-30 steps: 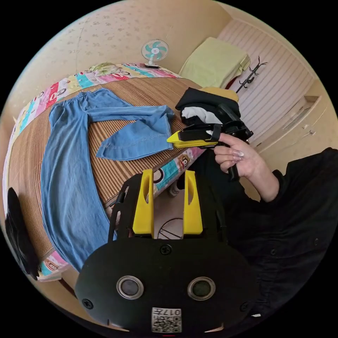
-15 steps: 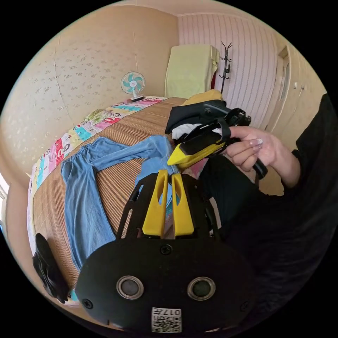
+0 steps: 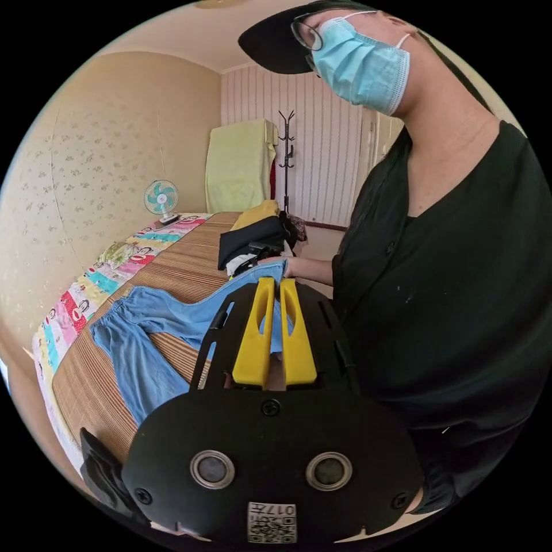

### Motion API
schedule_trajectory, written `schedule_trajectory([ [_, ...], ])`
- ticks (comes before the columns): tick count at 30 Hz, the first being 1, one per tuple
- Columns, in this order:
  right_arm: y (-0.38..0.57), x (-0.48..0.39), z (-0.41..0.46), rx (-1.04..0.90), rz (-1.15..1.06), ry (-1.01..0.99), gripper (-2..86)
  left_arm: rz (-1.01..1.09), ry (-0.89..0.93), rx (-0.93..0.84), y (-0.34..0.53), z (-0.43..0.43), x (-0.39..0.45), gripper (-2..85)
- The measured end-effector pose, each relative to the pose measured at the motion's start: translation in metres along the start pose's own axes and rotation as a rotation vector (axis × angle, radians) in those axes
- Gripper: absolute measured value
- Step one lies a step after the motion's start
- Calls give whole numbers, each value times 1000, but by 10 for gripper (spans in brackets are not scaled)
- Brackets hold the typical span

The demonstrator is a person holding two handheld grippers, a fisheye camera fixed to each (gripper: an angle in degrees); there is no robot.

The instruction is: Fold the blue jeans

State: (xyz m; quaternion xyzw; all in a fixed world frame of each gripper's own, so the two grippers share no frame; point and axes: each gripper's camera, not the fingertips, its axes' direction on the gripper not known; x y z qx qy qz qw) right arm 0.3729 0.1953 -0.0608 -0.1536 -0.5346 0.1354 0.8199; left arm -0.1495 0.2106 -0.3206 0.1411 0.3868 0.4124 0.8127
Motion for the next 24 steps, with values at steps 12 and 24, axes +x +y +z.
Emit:
schedule_trajectory([
  [12, -201, 25, 92, 146, -24, 249, 138, -59, -97, -145, 6, -12, 0, -3],
  [24, -282, -5, 133, 260, -160, 252, 25, -513, 80, 117, 112, -59, -54, -7],
])
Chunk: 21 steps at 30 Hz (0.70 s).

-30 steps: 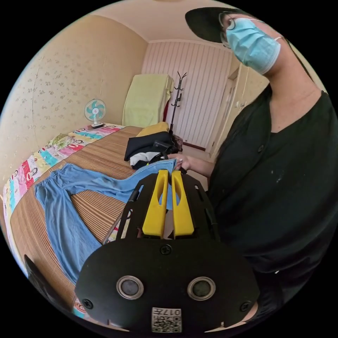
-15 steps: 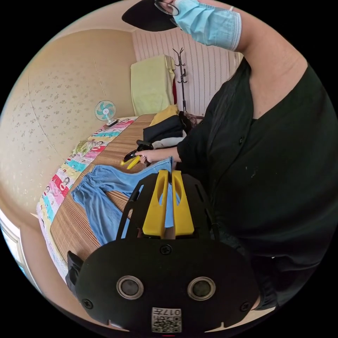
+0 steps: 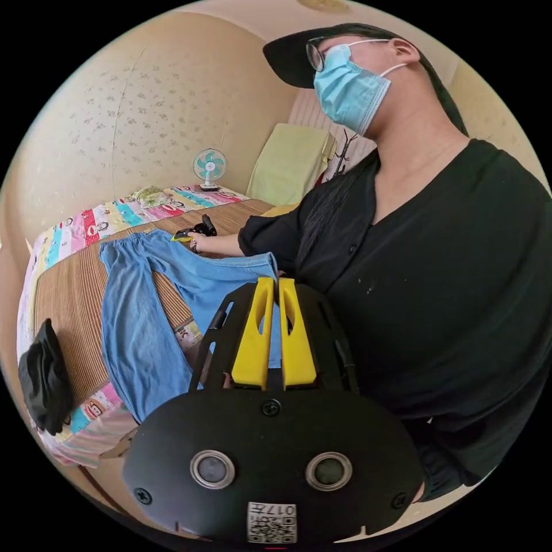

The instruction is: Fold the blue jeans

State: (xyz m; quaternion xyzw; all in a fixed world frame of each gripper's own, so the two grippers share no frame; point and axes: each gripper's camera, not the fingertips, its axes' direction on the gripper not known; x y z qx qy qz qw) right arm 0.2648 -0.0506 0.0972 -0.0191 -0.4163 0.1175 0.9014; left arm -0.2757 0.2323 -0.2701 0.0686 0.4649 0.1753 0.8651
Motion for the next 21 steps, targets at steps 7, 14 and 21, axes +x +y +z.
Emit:
schedule_trajectory([
  [7, -32, -126, 73, 26, -197, -57, 16, -357, 122, 188, 83, -50, -84, -8],
  [14, -30, -215, 261, -191, -229, 79, 33, -667, 80, 332, 167, -78, -148, -8],
  [21, 21, -210, 323, -393, -325, 138, 116, -1181, -5, 484, 274, -80, -221, -6],
])
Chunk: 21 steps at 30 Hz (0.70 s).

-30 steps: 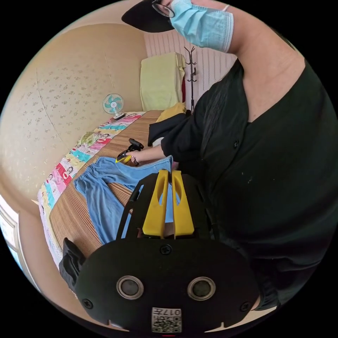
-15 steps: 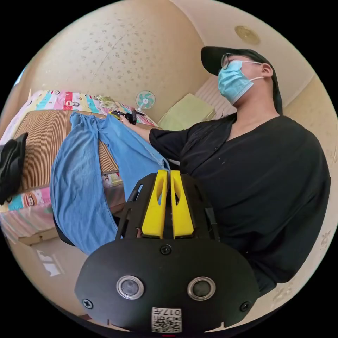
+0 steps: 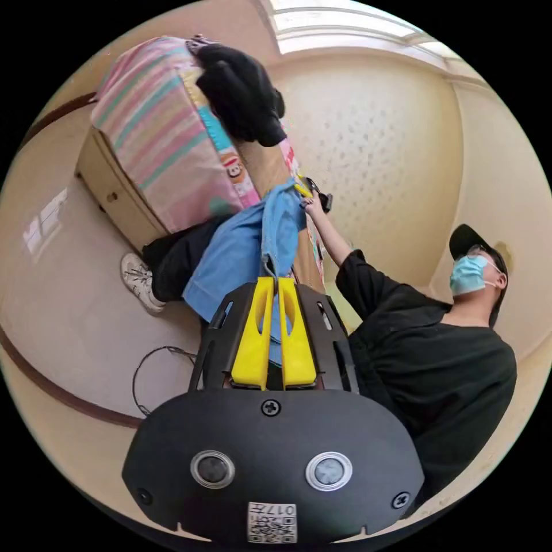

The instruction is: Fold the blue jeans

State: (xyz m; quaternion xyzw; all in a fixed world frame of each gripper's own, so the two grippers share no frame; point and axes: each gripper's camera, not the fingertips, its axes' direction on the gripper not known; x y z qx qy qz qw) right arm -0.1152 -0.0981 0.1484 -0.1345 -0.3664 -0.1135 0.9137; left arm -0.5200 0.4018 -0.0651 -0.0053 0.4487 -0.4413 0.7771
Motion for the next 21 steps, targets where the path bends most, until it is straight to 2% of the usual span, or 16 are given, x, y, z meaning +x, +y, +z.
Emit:
schedule_trajectory([
  [4, 75, -10, -44, -21, -142, -67, 116, -47, -146, -37, -14, -2, -6, -3],
  [6, 143, -4, -74, -67, -172, -131, 108, -28, -238, -18, -28, -7, 2, 11],
  [9, 222, 9, -95, -144, -121, -287, 92, 33, -220, -56, -53, 8, 14, 59],
  [12, 286, 6, -95, -189, -46, -390, 88, 78, -231, -164, -76, 45, 22, 73],
  [15, 322, -14, -76, -288, -12, -468, 88, 134, -248, -200, -91, 75, 32, 86],
  [19, 347, -28, -44, -441, 77, -446, 94, 159, -227, -240, -99, 102, 37, 90],
  [21, 362, -39, -23, -584, 115, -427, 103, 184, -206, -243, -96, 109, 44, 97],
])
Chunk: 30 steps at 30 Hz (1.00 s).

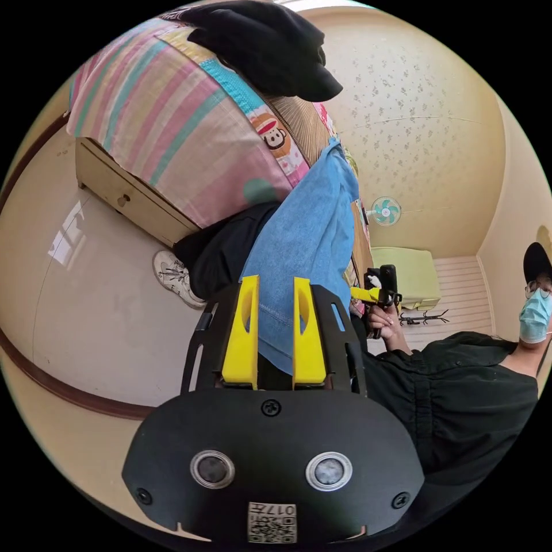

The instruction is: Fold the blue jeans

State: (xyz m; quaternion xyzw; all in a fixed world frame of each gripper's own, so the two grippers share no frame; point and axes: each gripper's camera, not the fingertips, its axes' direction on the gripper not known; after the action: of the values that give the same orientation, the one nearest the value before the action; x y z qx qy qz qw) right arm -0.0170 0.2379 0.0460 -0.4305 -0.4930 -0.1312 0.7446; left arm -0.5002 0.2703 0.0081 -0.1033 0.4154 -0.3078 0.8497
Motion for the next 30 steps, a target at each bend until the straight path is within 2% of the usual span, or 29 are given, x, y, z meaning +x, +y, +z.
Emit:
schedule_trajectory([
  [3, 7, -16, 13, -47, -59, -125, 90, 42, 10, 68, 12, -9, 11, 98],
  [7, 5, -20, 24, -143, -29, -35, 89, 51, 3, 80, 27, -14, 13, 89],
  [10, 2, -21, 20, -173, -46, -45, 94, 9, -51, 80, 34, -11, 6, 91],
  [17, -12, -15, 9, -225, -46, -71, 50, -164, 138, 211, 43, -11, -30, 123],
  [24, -23, 3, -15, -196, -26, -160, 26, -141, 96, 119, 40, -6, -22, 127],
  [30, -36, 27, -27, -188, 37, -252, 59, -109, 77, 93, 44, -3, -13, 126],
])
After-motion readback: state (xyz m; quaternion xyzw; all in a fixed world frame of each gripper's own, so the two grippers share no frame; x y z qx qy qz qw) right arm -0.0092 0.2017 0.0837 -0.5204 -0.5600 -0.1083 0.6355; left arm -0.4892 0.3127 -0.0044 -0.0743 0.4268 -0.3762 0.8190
